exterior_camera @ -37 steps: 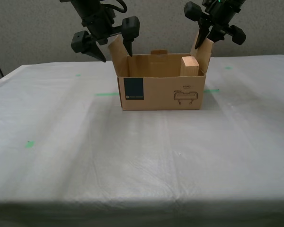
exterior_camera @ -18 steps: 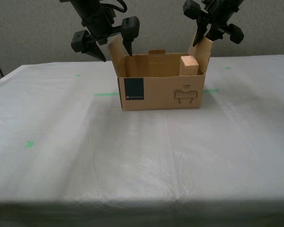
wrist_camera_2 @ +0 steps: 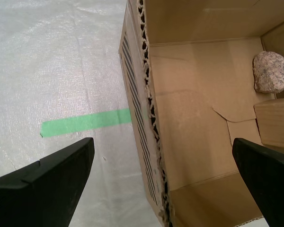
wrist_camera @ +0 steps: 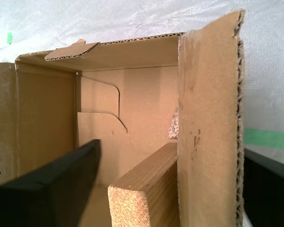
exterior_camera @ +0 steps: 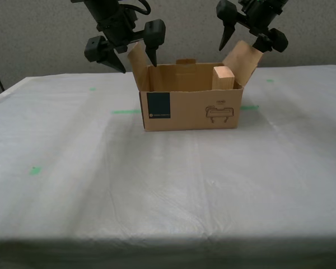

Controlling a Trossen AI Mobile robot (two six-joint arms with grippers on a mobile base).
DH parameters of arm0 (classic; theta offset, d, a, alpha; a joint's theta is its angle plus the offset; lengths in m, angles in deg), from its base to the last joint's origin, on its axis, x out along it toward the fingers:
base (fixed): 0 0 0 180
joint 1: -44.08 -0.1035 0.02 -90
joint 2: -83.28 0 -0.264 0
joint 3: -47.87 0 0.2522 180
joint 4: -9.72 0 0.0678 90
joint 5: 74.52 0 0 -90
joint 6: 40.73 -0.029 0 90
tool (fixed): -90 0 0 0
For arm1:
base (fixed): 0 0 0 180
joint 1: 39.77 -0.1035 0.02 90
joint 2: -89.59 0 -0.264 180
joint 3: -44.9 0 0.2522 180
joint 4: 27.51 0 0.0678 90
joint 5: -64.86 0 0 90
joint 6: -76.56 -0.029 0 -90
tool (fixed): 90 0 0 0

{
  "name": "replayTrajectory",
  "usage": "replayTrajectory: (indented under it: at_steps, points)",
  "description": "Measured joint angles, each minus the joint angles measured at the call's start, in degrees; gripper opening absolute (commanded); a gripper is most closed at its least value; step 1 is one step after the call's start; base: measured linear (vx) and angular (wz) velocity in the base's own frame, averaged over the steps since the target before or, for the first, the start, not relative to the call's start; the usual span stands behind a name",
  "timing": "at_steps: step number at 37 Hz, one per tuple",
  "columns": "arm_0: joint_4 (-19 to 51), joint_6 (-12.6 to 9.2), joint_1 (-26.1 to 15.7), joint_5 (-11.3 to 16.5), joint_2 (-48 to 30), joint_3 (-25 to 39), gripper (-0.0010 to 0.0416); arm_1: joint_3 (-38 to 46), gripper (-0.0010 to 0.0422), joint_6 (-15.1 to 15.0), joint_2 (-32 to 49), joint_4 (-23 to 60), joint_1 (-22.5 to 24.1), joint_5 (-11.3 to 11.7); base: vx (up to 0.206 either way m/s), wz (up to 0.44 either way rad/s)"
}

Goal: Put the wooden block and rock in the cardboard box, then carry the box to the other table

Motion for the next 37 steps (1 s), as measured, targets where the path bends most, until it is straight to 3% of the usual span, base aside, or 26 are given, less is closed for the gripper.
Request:
replayTrajectory:
  at_steps: [2,9,18,37]
  points:
    - [0.0,0.0,0.0,0.0,0.0,0.0,0.0409,0.0,0.04,0.0,0.0,0.0,0.0,0.0,0.0,0.0]
    - [0.1,0.2,0.0,0.0,0.0,0.0,0.0362,0.0,0.04,-0.1,0.0,0.0,0.0,0.0,0.0,0.0]
    - [1.0,0.4,0.1,0.1,0.0,0.0,0.0395,0.0,0.04,-0.8,-0.5,0.0,0.0,1.7,0.0,0.0]
    - [0.1,0.3,0.0,0.1,0.0,0.0,0.0387,0.0,0.04,-2.5,-5.6,0.0,0.0,1.7,0.0,0.0]
